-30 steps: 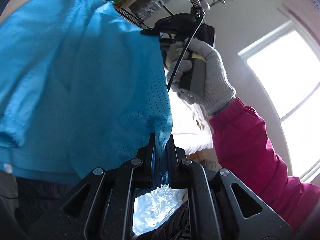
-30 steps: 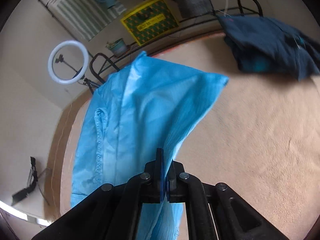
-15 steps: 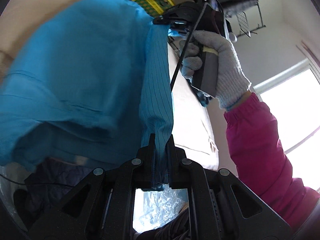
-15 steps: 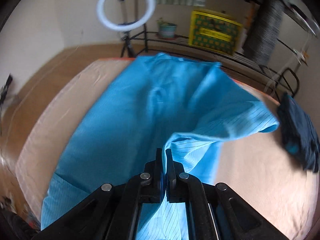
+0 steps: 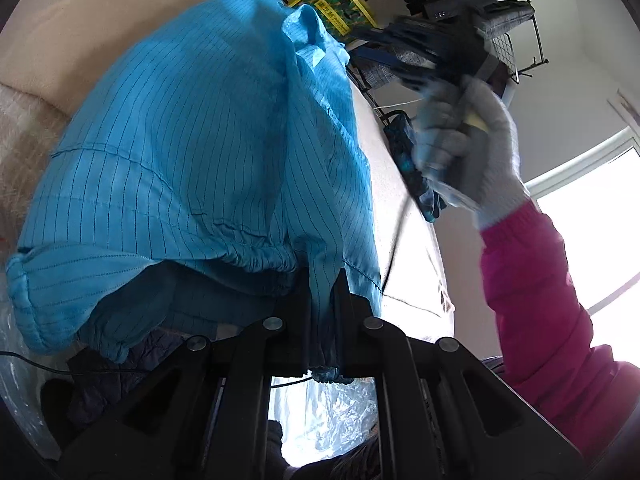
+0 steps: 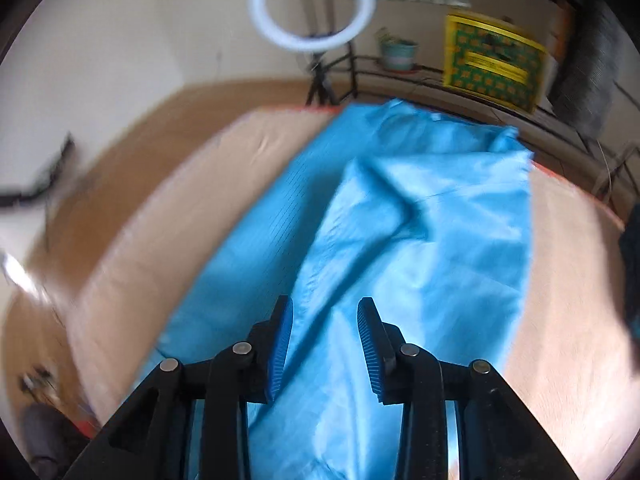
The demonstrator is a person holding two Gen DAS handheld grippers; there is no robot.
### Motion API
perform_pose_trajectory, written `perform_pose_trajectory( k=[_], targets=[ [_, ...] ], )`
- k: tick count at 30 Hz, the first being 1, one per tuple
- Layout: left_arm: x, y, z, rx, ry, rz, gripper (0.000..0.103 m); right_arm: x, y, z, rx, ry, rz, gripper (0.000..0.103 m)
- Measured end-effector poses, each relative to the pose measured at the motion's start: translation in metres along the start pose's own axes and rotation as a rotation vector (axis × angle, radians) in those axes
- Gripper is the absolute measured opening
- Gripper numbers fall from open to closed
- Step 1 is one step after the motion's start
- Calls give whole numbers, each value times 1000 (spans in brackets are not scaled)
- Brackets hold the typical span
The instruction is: Fold large clothes
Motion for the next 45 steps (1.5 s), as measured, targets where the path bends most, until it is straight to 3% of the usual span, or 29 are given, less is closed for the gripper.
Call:
perform_pose_trajectory(
  k=[5,7,10,11,12,19,20,21,22,24,28,31,32,33,35,37,41,45],
  targets=[
    [6,-1,-3,-9,-15,-19,7,-68,-16,29,88,23,50,35],
    [12,19,-10,-8,-7,-18,7,-93,-36,34,93,13,54,36],
    [13,15,-12,-11,2,-19,7,-116,-83,41,110,0,38,50],
    [12,14,-13,-7,7,-19,7,-116,-104,44,136,15,13,60],
    [9,12,-14,-6,10,-17,7,-112,-123,44,158,26,-20,63],
    [5,11,-15,-18,-6,-14,7,-67,-216,45,271,83,-166,62],
    [5,11,-15,-14,-6,-15,7,-63,-226,42,269,97,-179,57],
    [5,11,-14,-11,-3,-18,7,-58,-231,38,265,123,-189,39],
    [6,11,-14,-10,0,-20,7,-55,-233,36,268,136,-195,31],
    [10,11,-13,11,15,-35,7,-58,-232,35,273,139,-181,4],
    [2,8,-5,88,51,-69,8,-81,-220,35,239,111,-106,2],
    [-19,5,7,173,53,-104,20,-82,-227,30,222,126,-134,21],
    [-28,5,10,192,51,-106,20,-83,-229,27,232,153,-139,40],
    [-45,6,14,226,45,-103,20,-85,-232,26,241,168,-135,45],
    [-72,12,11,267,82,-84,27,-89,-240,25,241,167,-128,45],
    [-96,27,-6,260,155,-48,43,-93,-248,27,258,177,-132,45],
    [-115,64,-69,118,307,-21,47,-92,-263,28,312,212,-165,46],
    [-104,77,-99,86,265,-76,47,-91,-266,29,315,158,-147,46]
  ],
)
Point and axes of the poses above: each gripper's, at about its wrist camera, not at the fingertips, and x roughly the way its jaws point, z to its right, y to its top, the point moved 9 cm from there along x, roughly the way its jaws point, and after that the axes turned 9 degrees about x, right-handed, at the moved point
